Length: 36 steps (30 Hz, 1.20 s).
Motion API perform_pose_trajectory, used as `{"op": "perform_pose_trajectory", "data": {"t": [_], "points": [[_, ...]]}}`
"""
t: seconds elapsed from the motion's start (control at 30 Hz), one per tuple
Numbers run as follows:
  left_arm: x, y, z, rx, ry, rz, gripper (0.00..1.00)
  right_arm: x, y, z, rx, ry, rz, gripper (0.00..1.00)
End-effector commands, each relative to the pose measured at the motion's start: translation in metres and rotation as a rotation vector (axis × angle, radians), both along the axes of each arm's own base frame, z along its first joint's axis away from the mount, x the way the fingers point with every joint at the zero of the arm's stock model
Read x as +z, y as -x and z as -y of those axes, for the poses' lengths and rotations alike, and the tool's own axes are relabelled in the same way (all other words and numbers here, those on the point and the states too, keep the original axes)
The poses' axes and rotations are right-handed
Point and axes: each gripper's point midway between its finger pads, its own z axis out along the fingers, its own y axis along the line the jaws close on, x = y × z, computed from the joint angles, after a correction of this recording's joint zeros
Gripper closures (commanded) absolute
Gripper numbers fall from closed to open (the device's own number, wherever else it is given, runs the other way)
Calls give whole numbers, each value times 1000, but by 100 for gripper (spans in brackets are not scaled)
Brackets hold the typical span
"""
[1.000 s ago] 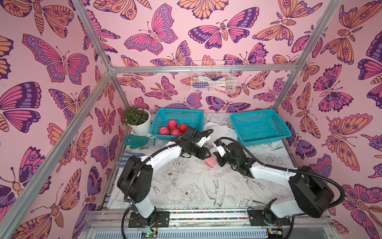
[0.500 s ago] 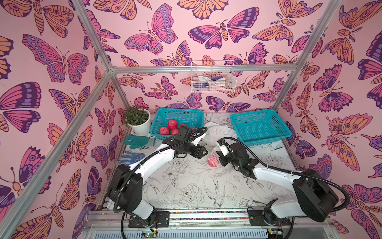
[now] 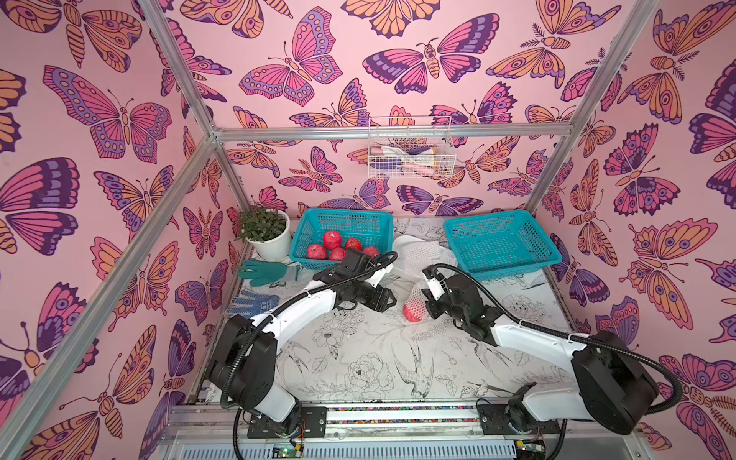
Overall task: Remove foam nets from apples
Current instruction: Remove the foam net from the apple, then place the foam net into the storage box.
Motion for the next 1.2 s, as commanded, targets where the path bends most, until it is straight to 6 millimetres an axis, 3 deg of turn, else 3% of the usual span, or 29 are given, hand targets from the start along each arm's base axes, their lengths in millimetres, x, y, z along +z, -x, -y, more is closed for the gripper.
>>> {"op": "perform_pose_trajectory", "data": {"t": [0.0,0.3,0.7,0.87,1.0,1.17], "points": [[-5,6,-6,-2,-16,-15,41,6,1,13,-42,8,17,100],[-5,5,-7,-3,-18,-12,41,12,2,13,-42,-9,22,100],[3,3,-15,5,-57,41,41,90,-9,25,-84,27,114,100],[2,1,-18,16,-70,50,41,122,-37,41,-158,155,176,100],[-2,0,-17,13,-77,45,41,122,-72,62,-238,291,104,100],[-10,-3,-18,15,-88,27,41,115,-101,70,-271,446,49,100]]}}
